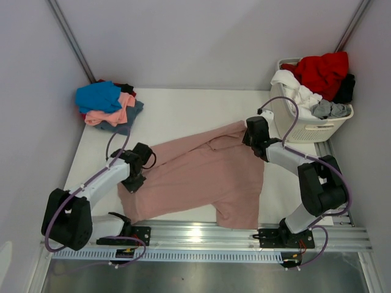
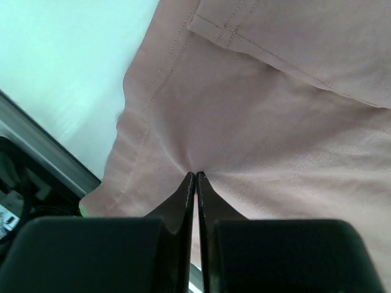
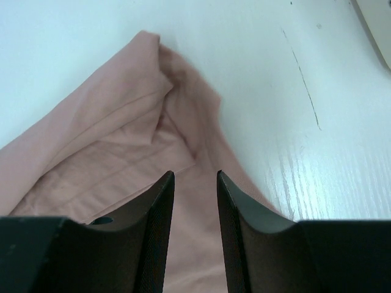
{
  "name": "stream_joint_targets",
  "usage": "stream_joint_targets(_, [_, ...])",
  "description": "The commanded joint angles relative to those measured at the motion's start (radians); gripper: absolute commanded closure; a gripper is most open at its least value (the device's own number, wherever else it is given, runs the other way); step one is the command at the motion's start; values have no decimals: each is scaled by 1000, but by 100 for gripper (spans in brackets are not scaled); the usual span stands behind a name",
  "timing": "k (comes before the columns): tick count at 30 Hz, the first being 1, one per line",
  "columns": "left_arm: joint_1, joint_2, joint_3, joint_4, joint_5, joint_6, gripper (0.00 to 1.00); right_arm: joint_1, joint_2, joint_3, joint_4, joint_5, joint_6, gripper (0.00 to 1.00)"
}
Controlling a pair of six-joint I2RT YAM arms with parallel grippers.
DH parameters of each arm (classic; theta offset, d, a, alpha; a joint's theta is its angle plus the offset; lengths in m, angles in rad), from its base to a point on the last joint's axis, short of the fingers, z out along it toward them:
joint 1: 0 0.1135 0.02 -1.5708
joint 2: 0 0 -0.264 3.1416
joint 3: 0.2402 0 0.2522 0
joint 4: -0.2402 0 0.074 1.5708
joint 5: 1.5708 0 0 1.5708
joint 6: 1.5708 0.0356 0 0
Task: Fold and stack the t-shirts
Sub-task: Fold the flattened tshirt in 1/3 of the way
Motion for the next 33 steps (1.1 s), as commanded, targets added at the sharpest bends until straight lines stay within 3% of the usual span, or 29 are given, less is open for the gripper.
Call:
stream_joint_targets(1, [31,7,39,-10,-73,79,95,6,-52,-4,-7,24,27,62])
stream_joint_targets(6, [26,-3,6,55,45,130,88,20,-104,-19,-74,37,44,61])
stream_joint_targets(9, [-3,-86,-62,104,119,162,61,40,-153,-27,-146,94,64,61])
stream_joint_targets(10, [-18,-114,-74,105,132,161,45,47,-185,-32,-186,128,70,61])
stream_joint_targets(13, [-111,-232,-116,70,189,113,31,99,-259,-64,-252,195,90,61])
stream_joint_targets(19, [-247,-398,-186,-74,272,-55,34,156,-406,-171,-355,209,160,60])
stream_joint_targets(26, [-308,-383,-174,-184,271,-138,39,201,-554,-325,-490,113,339,61])
stream_joint_targets(33, [-314,-326,-171,-175,268,-132,40,209,-618,-397,-531,39,398,60])
